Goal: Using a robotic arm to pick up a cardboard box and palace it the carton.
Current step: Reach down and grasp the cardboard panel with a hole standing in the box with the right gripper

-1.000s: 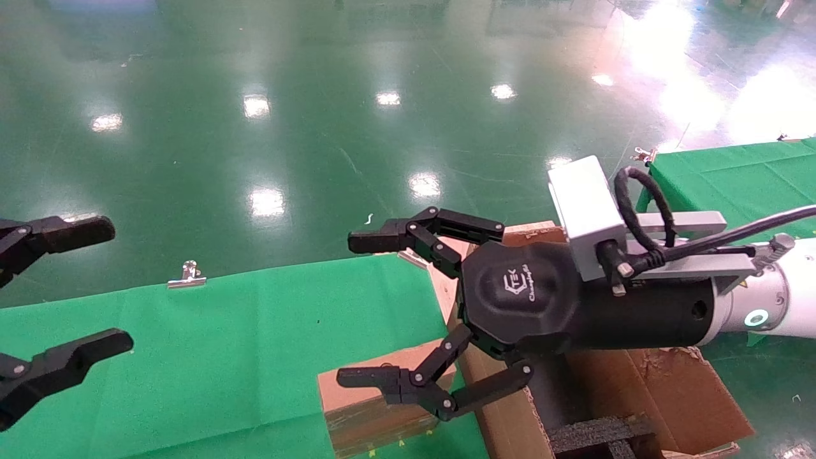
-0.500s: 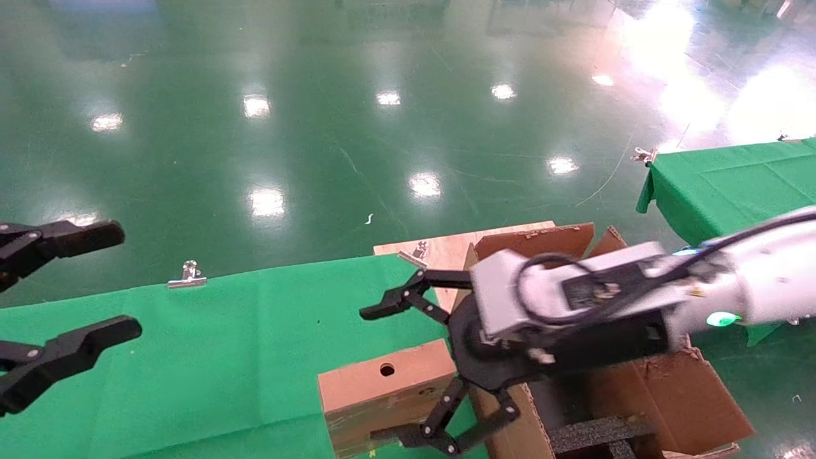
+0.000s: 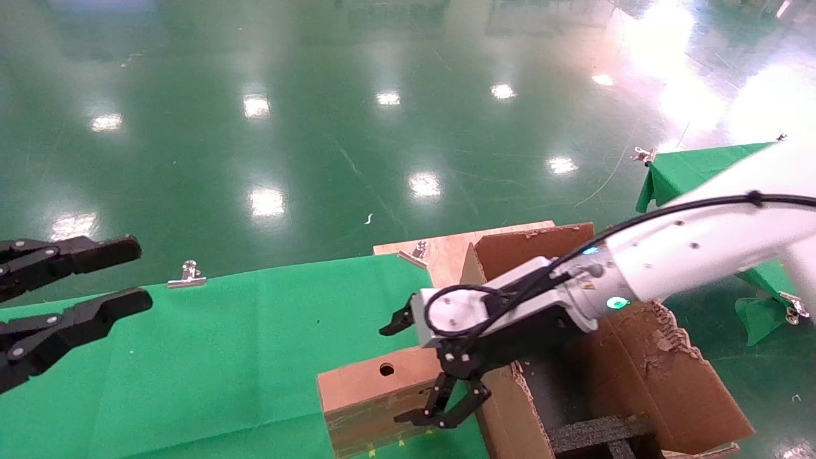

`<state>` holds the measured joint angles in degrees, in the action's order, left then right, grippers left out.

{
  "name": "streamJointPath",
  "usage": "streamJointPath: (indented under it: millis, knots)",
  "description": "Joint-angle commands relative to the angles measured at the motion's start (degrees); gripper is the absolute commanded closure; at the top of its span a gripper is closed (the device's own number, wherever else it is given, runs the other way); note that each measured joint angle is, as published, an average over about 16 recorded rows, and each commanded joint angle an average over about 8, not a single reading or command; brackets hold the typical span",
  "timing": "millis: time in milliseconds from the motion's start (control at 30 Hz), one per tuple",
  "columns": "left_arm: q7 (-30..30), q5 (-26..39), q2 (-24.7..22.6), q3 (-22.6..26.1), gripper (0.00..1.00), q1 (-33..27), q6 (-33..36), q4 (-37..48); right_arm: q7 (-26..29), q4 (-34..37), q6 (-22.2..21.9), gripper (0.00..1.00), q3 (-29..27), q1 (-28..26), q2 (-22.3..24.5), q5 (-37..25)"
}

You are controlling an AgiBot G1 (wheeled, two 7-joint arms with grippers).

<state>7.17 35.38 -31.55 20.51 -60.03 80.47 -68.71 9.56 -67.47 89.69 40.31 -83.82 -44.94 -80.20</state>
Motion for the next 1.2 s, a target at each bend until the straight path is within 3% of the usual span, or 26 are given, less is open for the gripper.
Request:
streamJointPath:
  millis: [33,533,567,633,667,800,833,900,933,1200]
  knots:
    - [0.0,0.0,0.0,0.0,1.0,0.0,0.0,0.0,-0.5,1.4,-0.1,0.0,1.3,-1.1,-1.4,-1.6]
    - [0.0,0.0,0.0,0.0,1.0,0.0,0.0,0.0,-5.5,7.1,-0.1,0.0,10.2,-7.4,-9.5,-11.8]
    - [0.0,0.0,0.0,0.0,0.95,0.0,0.0,0.0,-5.7,7.3,-0.1,0.0,10.7,-7.7,-9.9,-12.3]
    - [0.0,0.0,0.0,0.0,0.7,0.0,0.0,0.0,-6.1,7.5,-0.1,0.02,11.5,-8.1,-10.5,-13.0]
    - [0.0,0.0,0.0,0.0,0.57,0.0,0.0,0.0,-6.2,7.6,-0.1,0.09,11.9,-8.3,-10.8,-13.2]
    - [0.0,0.0,0.0,0.0,0.07,0.0,0.0,0.0,-6.4,7.8,0.0,0.58,13.0,-8.8,-11.4,-13.5]
    - [0.0,0.0,0.0,0.0,0.0,0.0,0.0,0.0,-6.5,7.8,0.0,0.71,13.2,-8.8,-11.6,-13.5]
    - [0.0,0.0,0.0,0.0,0.0,0.0,0.0,0.0,-6.5,8.0,0.0,0.93,13.5,-8.9,-11.8,-13.4]
    - [0.0,0.0,0.0,0.0,0.0,0.0,0.0,0.0,-6.5,8.0,0.0,1.0,13.6,-8.9,-11.8,-13.4]
    - [0.0,0.0,0.0,0.0,0.0,0.0,0.0,0.0,-6.5,8.0,0.1,1.0,13.6,-9.0,-11.8,-13.3]
